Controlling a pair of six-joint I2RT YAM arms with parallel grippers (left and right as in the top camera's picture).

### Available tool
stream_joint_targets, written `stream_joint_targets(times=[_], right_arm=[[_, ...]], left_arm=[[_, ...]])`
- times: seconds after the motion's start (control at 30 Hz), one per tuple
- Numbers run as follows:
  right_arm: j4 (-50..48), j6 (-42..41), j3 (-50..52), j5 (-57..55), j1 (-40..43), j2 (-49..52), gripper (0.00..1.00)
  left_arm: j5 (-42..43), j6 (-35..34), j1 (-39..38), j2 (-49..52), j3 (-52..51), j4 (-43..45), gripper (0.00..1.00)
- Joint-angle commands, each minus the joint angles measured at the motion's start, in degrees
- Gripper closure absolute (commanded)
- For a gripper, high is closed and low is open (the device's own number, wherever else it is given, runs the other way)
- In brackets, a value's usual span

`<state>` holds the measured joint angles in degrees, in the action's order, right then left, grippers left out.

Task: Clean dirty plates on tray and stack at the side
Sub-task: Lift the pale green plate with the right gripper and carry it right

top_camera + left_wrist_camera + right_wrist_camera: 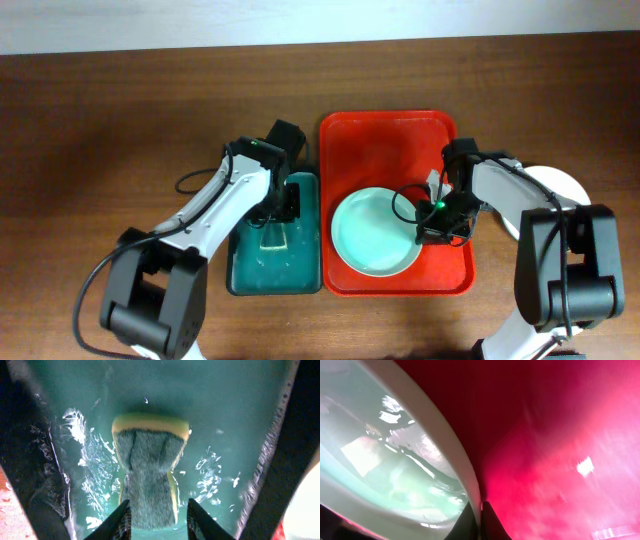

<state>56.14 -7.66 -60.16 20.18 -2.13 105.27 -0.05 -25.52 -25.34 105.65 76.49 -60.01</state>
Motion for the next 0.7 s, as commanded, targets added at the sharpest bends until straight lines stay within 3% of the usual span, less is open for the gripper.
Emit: stream_joint_targets(times=[0.0, 0.07, 0.23, 0.47, 0.67], right_arm=[[5.11, -0.22, -4.59, -3.50, 0.20, -6.40, 0.96], [10.56, -0.26, -9.11, -5.57, -0.35, -9.29, 0.96], [18.62, -0.26, -23.85, -10.23, -9.88, -12.35, 0.96], [5.31, -7.17, -27.52, -25.92, -29.49, -11.74, 0.96], [2.16, -17.99, -27.50, -46.71, -37.27, -10.16, 0.96]], left_arm=[[2.25, 0.37, 2.40, -7.21, 2.27, -1.33, 0.55], [2.25, 0.37, 4.66, -11.50, 2.38, -2.01, 0.44], [2.25, 0.37, 13.18, -24.55, 2.38, -2.62, 0.00], [1.92, 1.01, 19.52, -37.75, 2.38, -4.50, 0.00], [1.79, 0.98, 19.52, -38.71, 2.36, -7.65, 0.00]])
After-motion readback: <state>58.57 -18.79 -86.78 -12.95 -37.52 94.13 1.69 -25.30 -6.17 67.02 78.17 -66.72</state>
